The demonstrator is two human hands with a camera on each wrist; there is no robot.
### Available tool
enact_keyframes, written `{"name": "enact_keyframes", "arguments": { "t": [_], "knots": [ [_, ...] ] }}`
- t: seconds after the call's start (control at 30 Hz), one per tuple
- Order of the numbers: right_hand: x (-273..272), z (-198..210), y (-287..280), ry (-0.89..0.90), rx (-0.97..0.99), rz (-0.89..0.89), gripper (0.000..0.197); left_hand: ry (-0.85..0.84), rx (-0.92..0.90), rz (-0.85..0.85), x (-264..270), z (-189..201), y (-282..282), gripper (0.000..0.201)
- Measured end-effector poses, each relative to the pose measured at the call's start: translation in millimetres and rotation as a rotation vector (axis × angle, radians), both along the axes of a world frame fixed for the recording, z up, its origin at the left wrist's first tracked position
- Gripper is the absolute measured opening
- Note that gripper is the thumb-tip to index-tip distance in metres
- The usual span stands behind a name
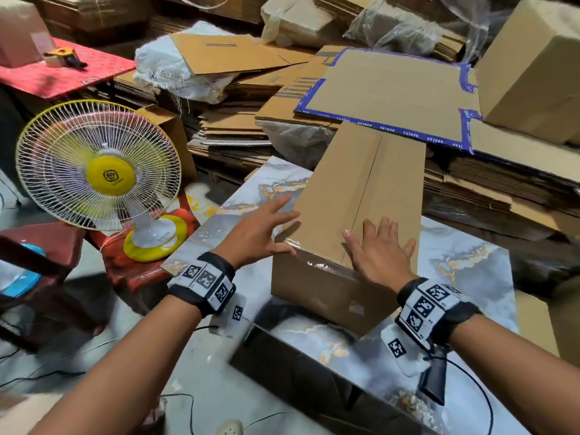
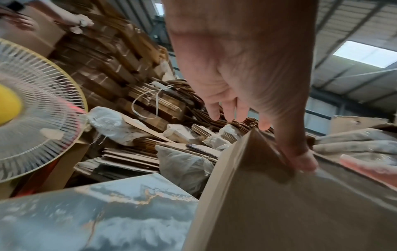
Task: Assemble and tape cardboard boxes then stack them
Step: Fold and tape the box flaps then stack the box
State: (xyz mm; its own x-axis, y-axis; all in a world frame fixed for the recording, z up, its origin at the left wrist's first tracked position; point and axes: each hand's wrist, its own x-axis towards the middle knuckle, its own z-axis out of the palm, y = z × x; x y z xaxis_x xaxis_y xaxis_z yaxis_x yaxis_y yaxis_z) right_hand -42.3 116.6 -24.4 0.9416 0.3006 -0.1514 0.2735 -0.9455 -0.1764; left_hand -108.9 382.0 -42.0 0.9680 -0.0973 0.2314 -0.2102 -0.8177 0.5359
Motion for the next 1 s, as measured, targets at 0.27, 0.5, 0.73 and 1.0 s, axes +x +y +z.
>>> {"name": "enact_keyframes", "arguments": {
  "t": [0.27,0.5,0.73,1.0],
  "knots": [
    [-22.1,7.0,-22.1,-0.021,0.188,0.236,0.078,0.0,0.297,-0.349,16.0,2.8,-19.1,0.081],
    [-20.7,-1.8,-108.0,0.003,0.652,-0.056,0.047,-0.029,0.41,-0.318,17.8,-8.7,-27.2,0.072],
    [-28.1,-8.6,-120.9,0.12,0.627,-0.016,0.082,0.026,0.437,-0.359,24.7,4.6,-90.5,0.078],
    [-35.8,-23.6,-108.4,0.039,0.472,0.137,0.081,0.067,0.48,-0.404,39.2,5.9,-68.7,0.088]
  ]
}}
